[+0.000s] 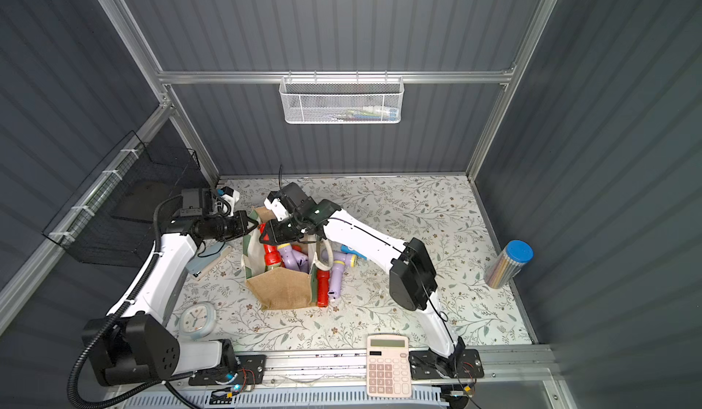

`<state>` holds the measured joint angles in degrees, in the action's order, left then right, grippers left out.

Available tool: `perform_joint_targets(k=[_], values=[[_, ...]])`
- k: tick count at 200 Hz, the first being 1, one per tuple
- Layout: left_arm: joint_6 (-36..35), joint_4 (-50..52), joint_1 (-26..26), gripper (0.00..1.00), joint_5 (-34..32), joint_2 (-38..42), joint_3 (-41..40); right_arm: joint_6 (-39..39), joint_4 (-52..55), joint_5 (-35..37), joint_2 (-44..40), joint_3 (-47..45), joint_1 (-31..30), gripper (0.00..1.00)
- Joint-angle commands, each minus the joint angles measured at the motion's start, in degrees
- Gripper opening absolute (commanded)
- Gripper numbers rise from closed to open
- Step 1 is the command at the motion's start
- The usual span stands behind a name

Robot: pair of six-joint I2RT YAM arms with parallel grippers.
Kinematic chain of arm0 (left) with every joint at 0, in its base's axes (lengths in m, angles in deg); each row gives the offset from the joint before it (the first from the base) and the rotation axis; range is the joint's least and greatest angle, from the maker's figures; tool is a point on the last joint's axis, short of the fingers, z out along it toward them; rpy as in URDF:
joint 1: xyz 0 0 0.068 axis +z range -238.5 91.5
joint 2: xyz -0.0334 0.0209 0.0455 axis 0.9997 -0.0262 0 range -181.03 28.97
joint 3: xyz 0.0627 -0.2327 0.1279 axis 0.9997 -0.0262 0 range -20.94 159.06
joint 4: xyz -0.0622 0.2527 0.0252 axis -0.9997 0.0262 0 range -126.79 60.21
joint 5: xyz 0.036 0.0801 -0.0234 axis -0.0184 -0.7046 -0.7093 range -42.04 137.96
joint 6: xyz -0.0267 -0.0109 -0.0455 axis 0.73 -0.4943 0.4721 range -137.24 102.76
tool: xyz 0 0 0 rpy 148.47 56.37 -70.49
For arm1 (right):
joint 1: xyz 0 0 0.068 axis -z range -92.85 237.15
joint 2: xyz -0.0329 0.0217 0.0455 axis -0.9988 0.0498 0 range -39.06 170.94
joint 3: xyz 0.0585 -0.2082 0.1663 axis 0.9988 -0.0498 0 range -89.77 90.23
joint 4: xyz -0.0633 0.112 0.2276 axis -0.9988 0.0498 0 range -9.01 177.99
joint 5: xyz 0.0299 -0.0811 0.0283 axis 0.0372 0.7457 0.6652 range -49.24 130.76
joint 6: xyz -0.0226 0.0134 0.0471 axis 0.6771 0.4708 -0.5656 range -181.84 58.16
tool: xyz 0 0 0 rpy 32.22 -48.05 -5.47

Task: Put the flashlights into the tote bags
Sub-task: Place the flashlight in the canvas bag.

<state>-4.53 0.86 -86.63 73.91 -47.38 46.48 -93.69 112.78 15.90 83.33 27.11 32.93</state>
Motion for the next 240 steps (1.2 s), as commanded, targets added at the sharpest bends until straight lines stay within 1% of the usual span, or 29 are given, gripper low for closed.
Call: perform_joint_targets(k=[1, 90, 139, 143, 178, 240], values=[[0.7, 0.6, 0.0, 0.00, 0.6, 1.0, -0.3, -3.1, 1.5, 1.6, 3.4, -0.4, -0.6, 0.15], [0.6, 0.6, 0.0, 0.00, -0.5, 1.4, -0.7, -9.0, 7.2, 3.4, 10.2, 3.4, 0.3, 0.16], [0.6, 0.7, 0.0, 0.00, -0.6, 0.9, -0.6, -9.8, 8.4, 5.1, 9.6, 2.3, 0.5, 0.16], [0.6, 0.8, 0.0, 0.00, -0.6, 0.9, -0.5, -9.8, 9.0, 7.4, 9.5, 2.4, 0.5, 0.16], [0.5, 0.9, 0.0, 0.00, -1.3, 1.3, -0.6, -8.8, 13.9, 13.2, 8.0, 2.4, 0.4, 0.16], [0.0, 1.3, 0.0, 0.00, -1.7, 1.3, -0.3, -6.2, 17.6, 16.4, 4.5, -2.8, 0.1, 0.18]])
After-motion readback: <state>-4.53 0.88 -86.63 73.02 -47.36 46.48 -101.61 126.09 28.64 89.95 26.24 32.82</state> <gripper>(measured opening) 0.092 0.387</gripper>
